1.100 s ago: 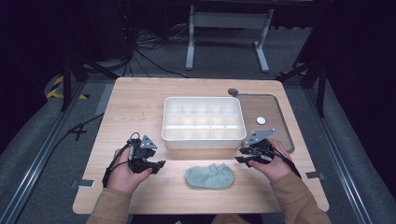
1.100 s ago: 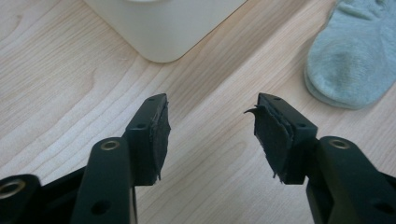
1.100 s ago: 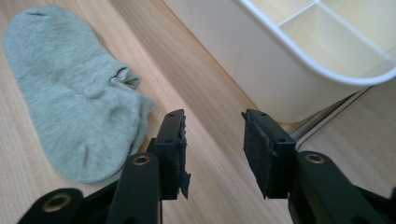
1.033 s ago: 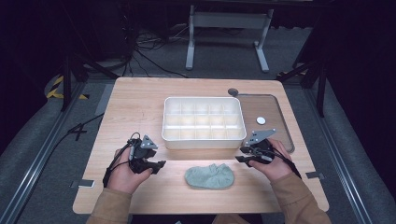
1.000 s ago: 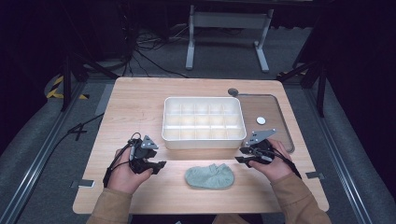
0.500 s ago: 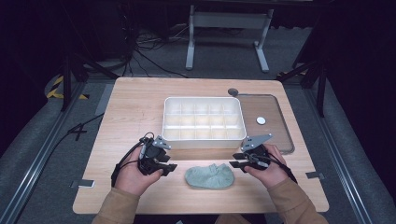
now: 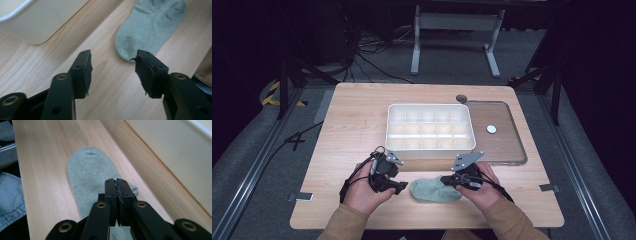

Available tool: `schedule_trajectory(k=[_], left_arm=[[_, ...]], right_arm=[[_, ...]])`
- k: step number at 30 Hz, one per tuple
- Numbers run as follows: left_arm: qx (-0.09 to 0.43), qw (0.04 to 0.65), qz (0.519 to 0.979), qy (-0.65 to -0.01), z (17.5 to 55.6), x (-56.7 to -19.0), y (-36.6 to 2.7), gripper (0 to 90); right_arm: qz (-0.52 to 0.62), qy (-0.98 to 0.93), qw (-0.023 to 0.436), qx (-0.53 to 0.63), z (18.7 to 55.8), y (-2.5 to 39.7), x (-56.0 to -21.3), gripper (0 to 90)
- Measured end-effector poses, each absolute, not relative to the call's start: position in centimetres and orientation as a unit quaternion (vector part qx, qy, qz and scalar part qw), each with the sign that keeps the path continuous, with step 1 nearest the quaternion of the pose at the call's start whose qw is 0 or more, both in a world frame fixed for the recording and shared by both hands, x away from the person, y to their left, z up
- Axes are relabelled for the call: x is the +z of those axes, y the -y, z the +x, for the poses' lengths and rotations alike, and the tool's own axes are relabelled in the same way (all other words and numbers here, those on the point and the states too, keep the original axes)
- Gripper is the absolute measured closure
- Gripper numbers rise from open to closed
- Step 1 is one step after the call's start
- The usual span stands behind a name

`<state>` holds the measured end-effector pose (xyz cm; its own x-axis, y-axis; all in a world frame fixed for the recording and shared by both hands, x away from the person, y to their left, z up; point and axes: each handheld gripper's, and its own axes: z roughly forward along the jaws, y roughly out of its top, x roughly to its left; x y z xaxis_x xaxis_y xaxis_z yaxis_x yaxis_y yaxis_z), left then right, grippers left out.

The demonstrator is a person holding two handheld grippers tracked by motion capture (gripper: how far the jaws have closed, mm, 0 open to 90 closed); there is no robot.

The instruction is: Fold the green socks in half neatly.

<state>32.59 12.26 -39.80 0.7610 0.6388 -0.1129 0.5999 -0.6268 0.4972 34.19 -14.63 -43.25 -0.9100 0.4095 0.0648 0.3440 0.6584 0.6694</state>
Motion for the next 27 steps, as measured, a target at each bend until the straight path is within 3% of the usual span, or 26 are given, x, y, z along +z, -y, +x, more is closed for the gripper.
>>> schedule_trajectory(k=[8, 14, 19, 27], left_arm=[[0.026, 0.306, 0.893, -0.328, 32.4, -41.0, -12.6, 55.3], [0.000, 0.302, 0.897, -0.323, 32.4, -41.7, -12.5, 58.7], [-0.023, 0.280, 0.918, -0.279, 32.0, -43.0, -11.5, 52.7], [-0.023, 0.275, 0.923, -0.266, 31.9, -43.9, -10.4, 49.1]], right_arm=[[0.210, -0.911, 0.046, 0.352, 34.0, 13.0, -44.8, 89.4], [0.219, -0.915, 0.039, 0.338, 34.2, 12.6, -45.8, 89.5], [0.216, -0.917, 0.040, 0.332, 34.1, 12.5, -46.3, 89.5], [0.213, -0.918, 0.045, 0.333, 34.0, 12.5, -46.4, 89.5]])
